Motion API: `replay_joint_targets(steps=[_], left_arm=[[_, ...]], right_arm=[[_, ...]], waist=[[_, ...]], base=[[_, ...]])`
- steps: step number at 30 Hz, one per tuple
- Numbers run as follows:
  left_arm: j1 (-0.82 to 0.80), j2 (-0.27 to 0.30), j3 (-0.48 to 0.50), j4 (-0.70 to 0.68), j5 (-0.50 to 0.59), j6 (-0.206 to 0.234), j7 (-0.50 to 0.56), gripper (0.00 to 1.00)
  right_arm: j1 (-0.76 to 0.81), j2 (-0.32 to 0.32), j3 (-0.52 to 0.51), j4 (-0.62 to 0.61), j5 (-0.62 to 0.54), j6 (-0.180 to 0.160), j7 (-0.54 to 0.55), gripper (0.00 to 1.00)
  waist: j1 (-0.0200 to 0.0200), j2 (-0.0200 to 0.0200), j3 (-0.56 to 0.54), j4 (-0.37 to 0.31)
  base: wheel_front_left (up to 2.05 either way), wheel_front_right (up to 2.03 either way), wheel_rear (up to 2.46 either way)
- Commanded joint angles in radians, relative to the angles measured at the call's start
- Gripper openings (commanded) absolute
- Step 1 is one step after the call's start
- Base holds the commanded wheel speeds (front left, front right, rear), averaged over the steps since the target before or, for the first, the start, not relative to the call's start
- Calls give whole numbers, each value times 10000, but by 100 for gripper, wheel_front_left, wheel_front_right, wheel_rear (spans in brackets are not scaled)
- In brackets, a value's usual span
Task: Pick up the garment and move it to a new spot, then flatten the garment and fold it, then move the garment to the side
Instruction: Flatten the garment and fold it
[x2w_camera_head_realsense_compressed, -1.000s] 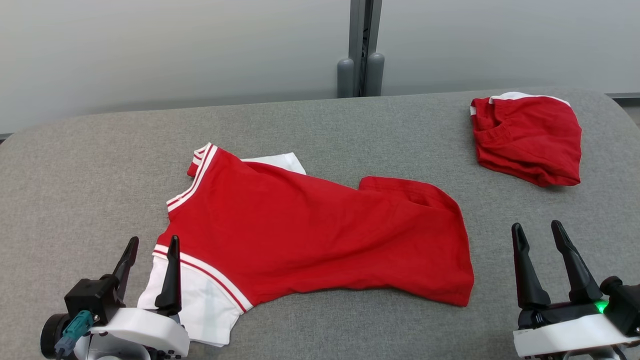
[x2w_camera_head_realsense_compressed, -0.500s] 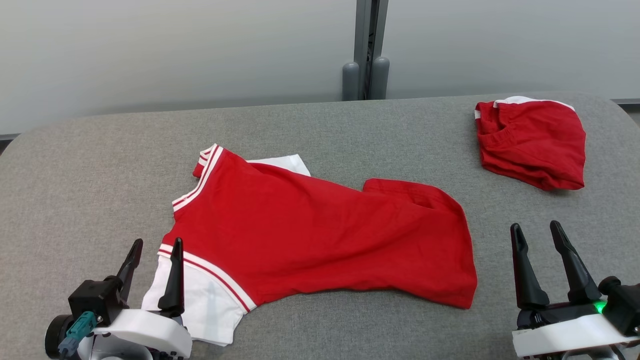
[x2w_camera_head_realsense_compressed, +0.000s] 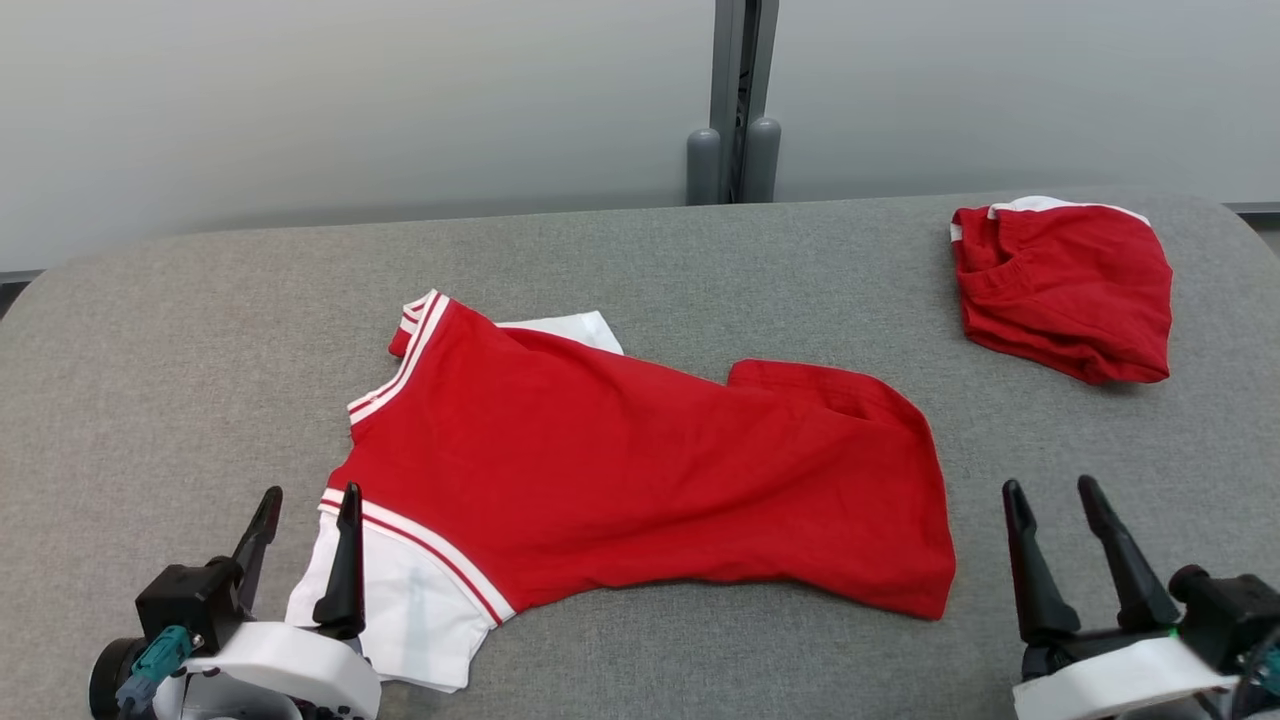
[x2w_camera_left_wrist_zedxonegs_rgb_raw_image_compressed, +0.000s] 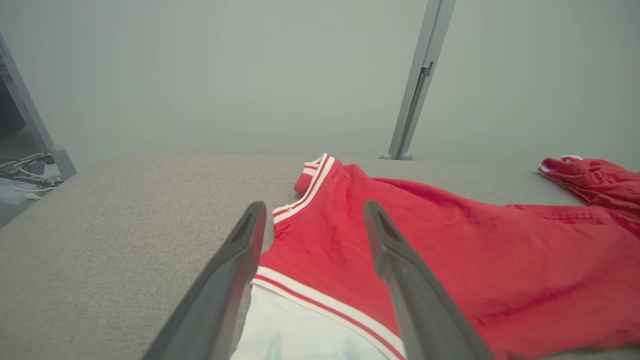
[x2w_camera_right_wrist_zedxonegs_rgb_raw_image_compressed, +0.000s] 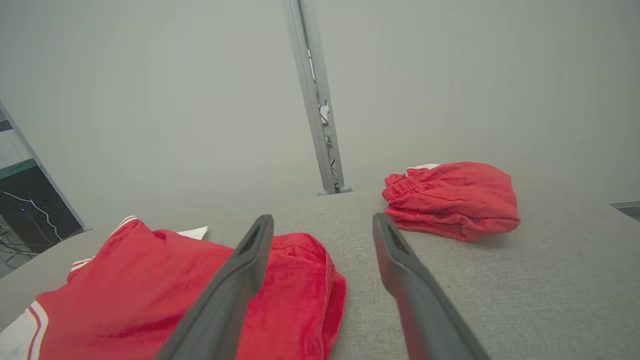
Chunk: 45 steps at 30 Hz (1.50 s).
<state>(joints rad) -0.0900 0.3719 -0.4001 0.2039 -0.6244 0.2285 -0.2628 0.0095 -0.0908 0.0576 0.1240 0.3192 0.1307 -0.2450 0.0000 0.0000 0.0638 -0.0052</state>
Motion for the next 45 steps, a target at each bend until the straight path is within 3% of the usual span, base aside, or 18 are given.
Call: replay_joint_targets(steps=[1, 15, 25, 32, 45], left_arm=[[-19, 85, 46, 80, -41, -54, 28, 100], [157, 200, -49, 550, -571, -11, 1171, 100], [196, 529, -256, 979, -963, 232, 2863, 100], [248, 563, -246, 1027, -1351, 275, 3609, 100], [-42, 494, -131, 1709, -1663, 45, 3612, 100]], right_arm=[[43, -117, 124, 232, 82, 4, 240, 100], [87, -425, 1159, 1597, 1120, 4, 3317, 100], [-358, -714, 1824, 1983, 1464, 4, 3873, 100], [-730, -964, 2263, 2309, 1587, 4, 3634, 100], [-1371, -1076, 2770, 2866, 1739, 4, 3301, 100]], waist=[[0, 0, -5, 16], [0, 0, -75, 104], [0, 0, 45, 161], [0, 0, 235, 155], [0, 0, 547, 107]], base=[[0, 0, 0], [0, 0, 0], [0, 0, 0], [0, 0, 0], [0, 0, 0]])
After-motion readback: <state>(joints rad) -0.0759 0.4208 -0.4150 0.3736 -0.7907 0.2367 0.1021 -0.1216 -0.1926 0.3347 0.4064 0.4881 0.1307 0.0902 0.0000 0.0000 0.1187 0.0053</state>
